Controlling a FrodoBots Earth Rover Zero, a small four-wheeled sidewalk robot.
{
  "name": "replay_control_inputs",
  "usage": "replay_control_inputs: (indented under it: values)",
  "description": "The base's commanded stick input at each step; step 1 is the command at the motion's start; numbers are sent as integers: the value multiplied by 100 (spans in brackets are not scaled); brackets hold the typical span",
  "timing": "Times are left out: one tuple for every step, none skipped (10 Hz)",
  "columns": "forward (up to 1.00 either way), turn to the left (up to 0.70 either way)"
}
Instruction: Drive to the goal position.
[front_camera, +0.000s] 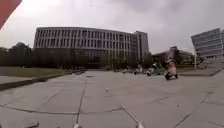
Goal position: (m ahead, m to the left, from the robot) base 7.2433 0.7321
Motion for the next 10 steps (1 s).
replay_control_inputs:
  values:
    - [50, 0]
    - [50, 0]
    - [50, 0]
    - [50, 0]
    - [50, 2]
    - [50, 9]
    - [50, 17]
    - [50, 25]
    - [50, 22]
    - [50, 13]
